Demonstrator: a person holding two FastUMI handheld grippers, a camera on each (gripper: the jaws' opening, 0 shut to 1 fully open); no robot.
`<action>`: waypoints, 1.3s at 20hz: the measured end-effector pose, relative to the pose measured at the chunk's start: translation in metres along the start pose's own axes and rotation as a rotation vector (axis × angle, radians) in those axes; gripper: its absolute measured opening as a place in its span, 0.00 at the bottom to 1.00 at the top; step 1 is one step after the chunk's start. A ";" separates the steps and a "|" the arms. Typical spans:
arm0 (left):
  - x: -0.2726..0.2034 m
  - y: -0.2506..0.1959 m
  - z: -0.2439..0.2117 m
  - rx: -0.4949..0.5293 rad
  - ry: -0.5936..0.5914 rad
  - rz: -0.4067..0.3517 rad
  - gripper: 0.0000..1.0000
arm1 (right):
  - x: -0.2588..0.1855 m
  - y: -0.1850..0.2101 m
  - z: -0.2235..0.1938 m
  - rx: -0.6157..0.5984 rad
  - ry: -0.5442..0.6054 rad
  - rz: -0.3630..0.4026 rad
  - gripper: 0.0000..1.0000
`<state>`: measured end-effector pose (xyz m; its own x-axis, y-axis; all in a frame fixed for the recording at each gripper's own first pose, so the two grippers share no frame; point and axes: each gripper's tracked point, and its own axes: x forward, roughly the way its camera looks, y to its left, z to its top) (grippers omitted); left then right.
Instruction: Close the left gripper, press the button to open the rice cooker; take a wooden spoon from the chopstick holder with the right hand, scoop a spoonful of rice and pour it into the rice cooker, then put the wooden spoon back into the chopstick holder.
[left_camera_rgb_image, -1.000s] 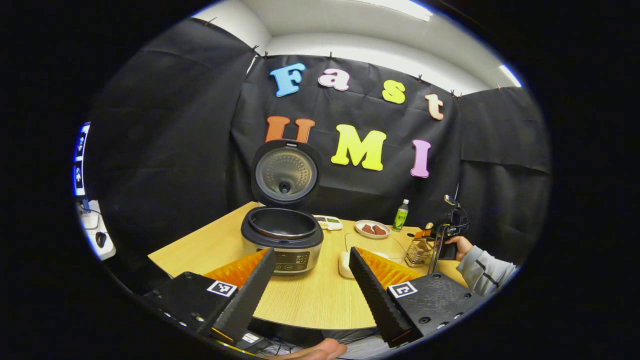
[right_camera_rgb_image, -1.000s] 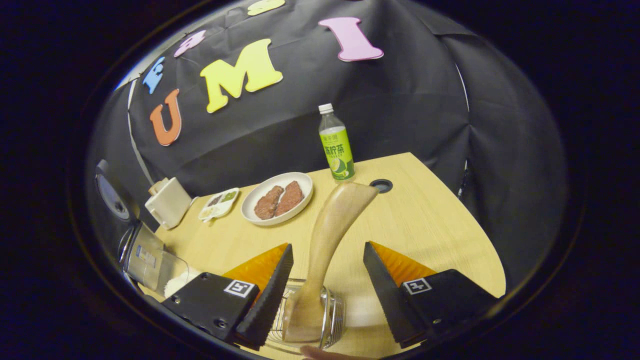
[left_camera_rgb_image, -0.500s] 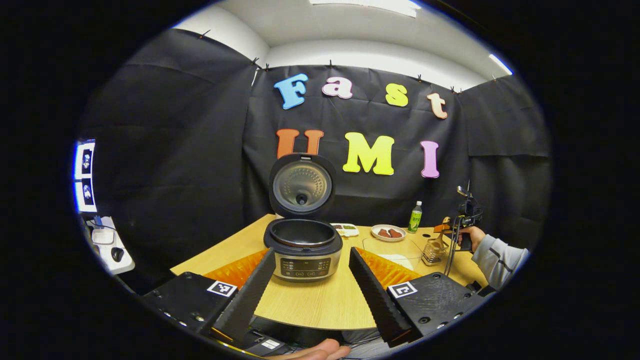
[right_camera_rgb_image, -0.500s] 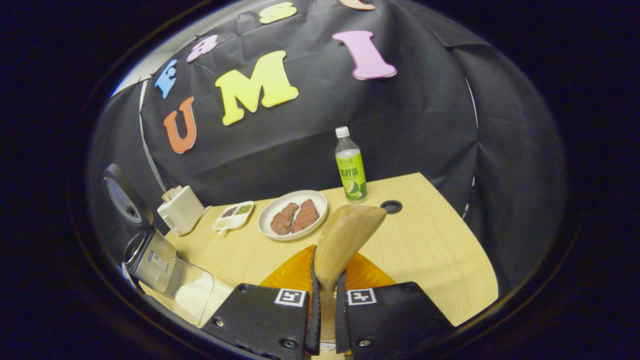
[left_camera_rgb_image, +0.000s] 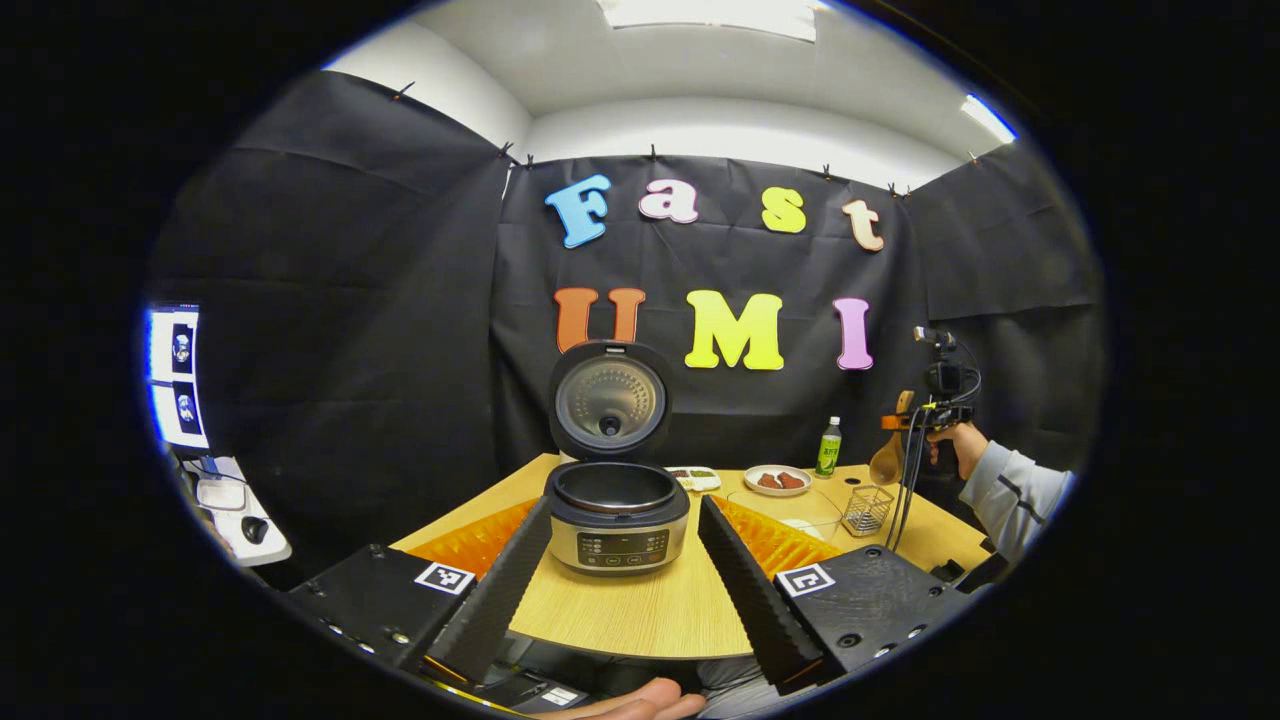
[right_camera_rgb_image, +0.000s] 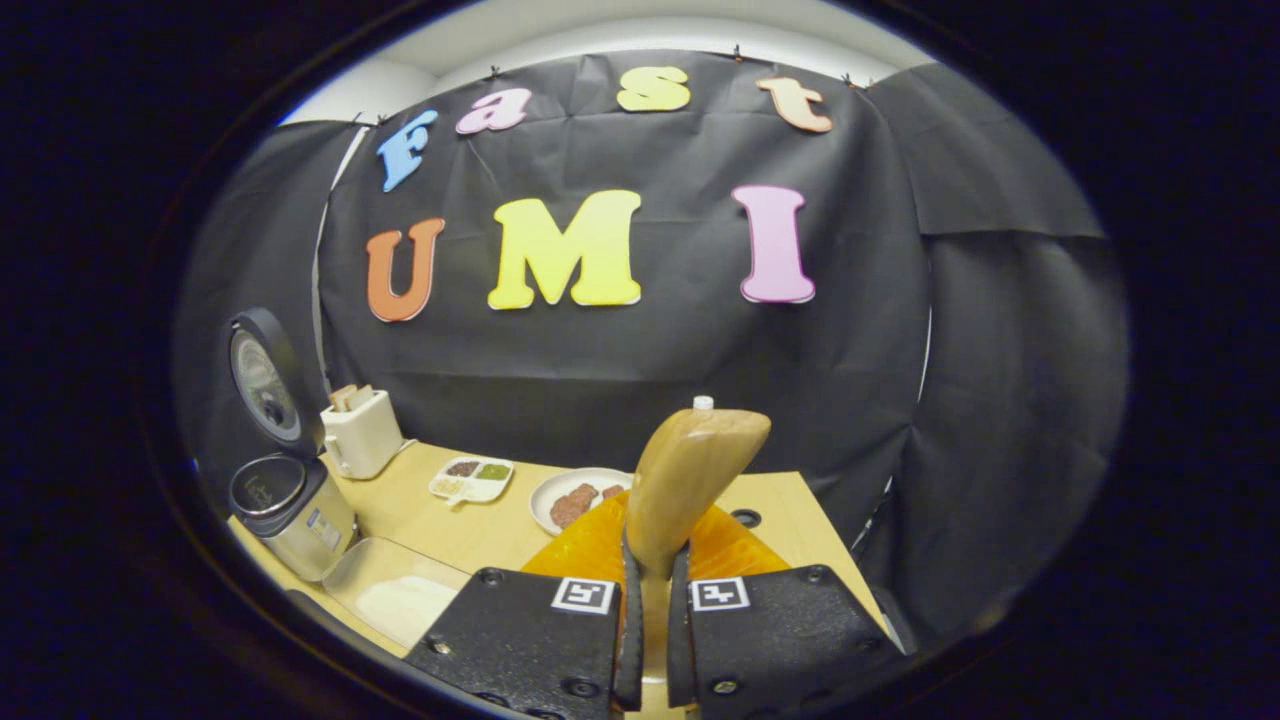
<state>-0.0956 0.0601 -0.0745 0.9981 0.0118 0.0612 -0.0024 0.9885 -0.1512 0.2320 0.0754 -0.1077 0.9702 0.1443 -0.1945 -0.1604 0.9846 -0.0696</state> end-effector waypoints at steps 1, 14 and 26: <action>-0.003 0.003 0.001 0.010 -0.004 0.008 0.94 | -0.006 0.013 0.006 -0.012 -0.013 0.004 0.15; -0.007 0.001 -0.011 0.057 -0.008 0.001 0.94 | 0.017 0.178 -0.082 -0.043 0.110 0.058 0.15; 0.005 0.018 -0.039 0.043 0.049 0.012 0.94 | 0.047 0.199 -0.128 -0.004 0.100 -0.037 0.15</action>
<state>-0.0878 0.0721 -0.1157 0.9998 0.0171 0.0114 -0.0158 0.9939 -0.1091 0.2229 0.2654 -0.2558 0.9525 0.0975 -0.2886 -0.1262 0.9886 -0.0825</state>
